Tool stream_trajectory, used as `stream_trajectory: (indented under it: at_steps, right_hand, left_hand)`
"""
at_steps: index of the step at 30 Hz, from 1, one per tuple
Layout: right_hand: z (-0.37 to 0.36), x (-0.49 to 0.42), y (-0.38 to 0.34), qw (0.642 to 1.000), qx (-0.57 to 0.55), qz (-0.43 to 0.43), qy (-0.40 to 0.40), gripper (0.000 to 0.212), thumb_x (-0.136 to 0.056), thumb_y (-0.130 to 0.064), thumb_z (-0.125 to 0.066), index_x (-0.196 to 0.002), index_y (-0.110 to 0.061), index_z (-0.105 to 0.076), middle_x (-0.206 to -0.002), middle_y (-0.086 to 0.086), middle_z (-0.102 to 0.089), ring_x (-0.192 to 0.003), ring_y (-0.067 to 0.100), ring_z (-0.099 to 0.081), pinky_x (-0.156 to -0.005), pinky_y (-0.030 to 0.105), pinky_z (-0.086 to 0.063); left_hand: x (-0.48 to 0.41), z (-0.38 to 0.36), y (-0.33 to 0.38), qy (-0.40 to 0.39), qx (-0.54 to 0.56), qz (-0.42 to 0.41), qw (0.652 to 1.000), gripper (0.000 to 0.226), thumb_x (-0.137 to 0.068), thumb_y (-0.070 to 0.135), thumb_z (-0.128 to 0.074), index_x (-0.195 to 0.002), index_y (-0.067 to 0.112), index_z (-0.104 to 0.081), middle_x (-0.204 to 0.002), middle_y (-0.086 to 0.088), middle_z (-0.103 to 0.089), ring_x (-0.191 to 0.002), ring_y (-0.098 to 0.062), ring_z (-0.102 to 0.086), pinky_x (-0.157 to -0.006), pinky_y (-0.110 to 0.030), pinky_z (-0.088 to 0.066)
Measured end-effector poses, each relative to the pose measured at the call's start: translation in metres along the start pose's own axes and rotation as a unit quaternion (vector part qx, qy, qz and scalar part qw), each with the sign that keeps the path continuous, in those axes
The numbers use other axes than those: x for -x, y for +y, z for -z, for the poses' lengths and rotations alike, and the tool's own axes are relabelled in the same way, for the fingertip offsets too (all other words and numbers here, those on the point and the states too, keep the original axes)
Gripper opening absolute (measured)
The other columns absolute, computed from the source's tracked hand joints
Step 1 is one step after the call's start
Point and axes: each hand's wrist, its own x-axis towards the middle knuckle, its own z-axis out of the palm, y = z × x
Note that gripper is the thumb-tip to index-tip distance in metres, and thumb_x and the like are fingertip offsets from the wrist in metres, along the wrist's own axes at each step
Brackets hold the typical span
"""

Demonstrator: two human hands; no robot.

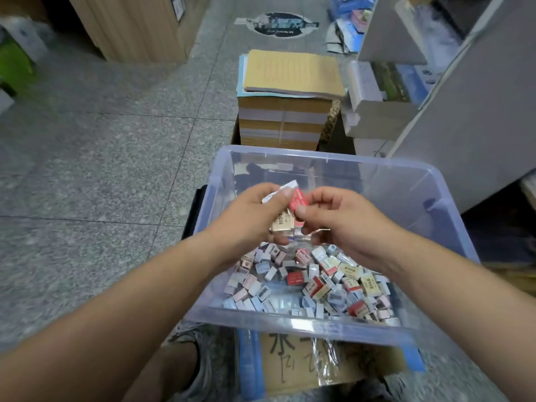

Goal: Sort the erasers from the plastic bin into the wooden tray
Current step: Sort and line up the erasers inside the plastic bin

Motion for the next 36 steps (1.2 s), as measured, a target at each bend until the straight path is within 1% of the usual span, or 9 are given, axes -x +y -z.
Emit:
stream_trajectory:
  at_steps: [5,8,11,15,20,25,30,32,36]
  right_hand:
    - [-0.009,-0.030,0.003,0.990,-0.086,-0.064,0.094,0.011,-0.092,-0.005,-0.068,-0.102,-0.002,-0.068,-0.083,0.009,-0.069,-0.063,0.014,-0.061,-0.054,0.026,-0.049]
    - [-0.018,-0.060,0.027,0.979,0.010,-0.145,0.140,0.017,-0.088,-0.002,-0.071,-0.103,0.005,-0.070,-0.077,0.012,-0.065,-0.060,0.017,-0.057,-0.057,0.030,-0.050]
    - [-0.028,-0.093,0.051,0.964,0.098,-0.174,0.173,0.020,-0.082,-0.007,-0.080,-0.100,-0.001,-0.074,-0.089,0.015,-0.070,-0.066,0.021,-0.056,-0.056,0.030,-0.047]
    - [-0.039,-0.129,0.067,0.955,0.118,-0.182,0.201,0.043,-0.069,-0.017,-0.088,-0.103,0.001,-0.069,-0.082,0.014,-0.067,-0.066,0.025,-0.060,-0.053,0.030,-0.046]
    - [-0.041,-0.146,0.073,0.946,0.137,-0.222,0.190,0.014,-0.080,-0.007,-0.081,-0.085,-0.002,-0.068,-0.069,0.012,-0.067,-0.047,0.017,-0.054,-0.041,0.022,-0.041]
    - [-0.039,-0.156,0.082,0.938,0.181,-0.234,0.181,0.017,-0.081,-0.013,-0.083,-0.075,-0.004,-0.070,-0.057,0.007,-0.066,-0.035,0.014,-0.047,-0.040,0.021,-0.038]
    - [-0.034,-0.149,0.078,0.926,0.295,-0.173,0.161,0.024,-0.085,-0.027,-0.079,-0.079,-0.007,-0.067,-0.068,0.007,-0.066,-0.054,0.019,-0.055,-0.052,0.026,-0.042]
    - [-0.038,-0.137,0.064,0.951,0.256,-0.105,0.135,0.029,-0.096,-0.029,-0.067,-0.079,-0.005,-0.066,-0.073,0.010,-0.065,-0.055,0.018,-0.052,-0.054,0.028,-0.042]
    - [-0.053,-0.090,0.012,0.998,-0.028,-0.006,0.051,0.041,-0.107,-0.037,-0.046,-0.092,-0.007,-0.070,-0.079,0.008,-0.068,-0.058,0.016,-0.056,-0.050,0.027,-0.043]
  left_hand:
    - [0.001,0.037,0.019,0.113,-0.016,-0.011,0.993,0.024,-0.108,0.020,-0.045,-0.094,0.016,-0.064,-0.056,0.010,-0.060,-0.051,-0.003,-0.056,-0.052,-0.025,-0.052]
    - [-0.004,0.057,0.023,0.165,-0.051,-0.007,0.985,0.025,-0.101,0.009,-0.045,-0.081,0.014,-0.060,-0.070,-0.005,-0.058,-0.059,-0.017,-0.053,-0.053,-0.029,-0.046]
    - [-0.009,0.065,0.025,0.190,-0.065,-0.016,0.980,0.019,-0.097,0.009,-0.045,-0.094,0.009,-0.064,-0.078,-0.008,-0.059,-0.063,-0.020,-0.054,-0.054,-0.030,-0.046]
    - [-0.015,0.070,0.017,0.162,-0.029,-0.022,0.986,0.014,-0.099,0.013,-0.051,-0.093,0.015,-0.064,-0.068,0.001,-0.056,-0.058,-0.012,-0.052,-0.051,-0.027,-0.047]
    - [-0.019,0.073,0.005,0.137,-0.066,-0.057,0.987,0.013,-0.101,0.018,-0.056,-0.107,0.019,-0.068,-0.083,-0.003,-0.058,-0.065,-0.011,-0.056,-0.056,-0.028,-0.052]
    - [-0.021,0.068,0.004,0.146,-0.075,-0.083,0.983,0.013,-0.101,0.019,-0.058,-0.101,0.020,-0.071,-0.072,0.001,-0.056,-0.061,-0.010,-0.052,-0.052,-0.027,-0.052]
    - [-0.021,0.066,0.005,0.142,-0.085,-0.083,0.983,0.011,-0.101,0.021,-0.059,-0.102,0.023,-0.070,-0.074,0.000,-0.058,-0.062,-0.010,-0.053,-0.056,-0.032,-0.056]
    - [-0.019,0.066,0.006,0.138,-0.092,-0.088,0.982,0.010,-0.100,0.021,-0.061,-0.102,0.025,-0.070,-0.073,0.000,-0.058,-0.063,-0.012,-0.054,-0.058,-0.037,-0.056]
    - [-0.020,0.066,0.002,0.137,-0.146,-0.106,0.974,0.008,-0.097,0.025,-0.066,-0.101,0.031,-0.069,-0.063,0.015,-0.059,-0.063,-0.008,-0.057,-0.062,-0.041,-0.054]
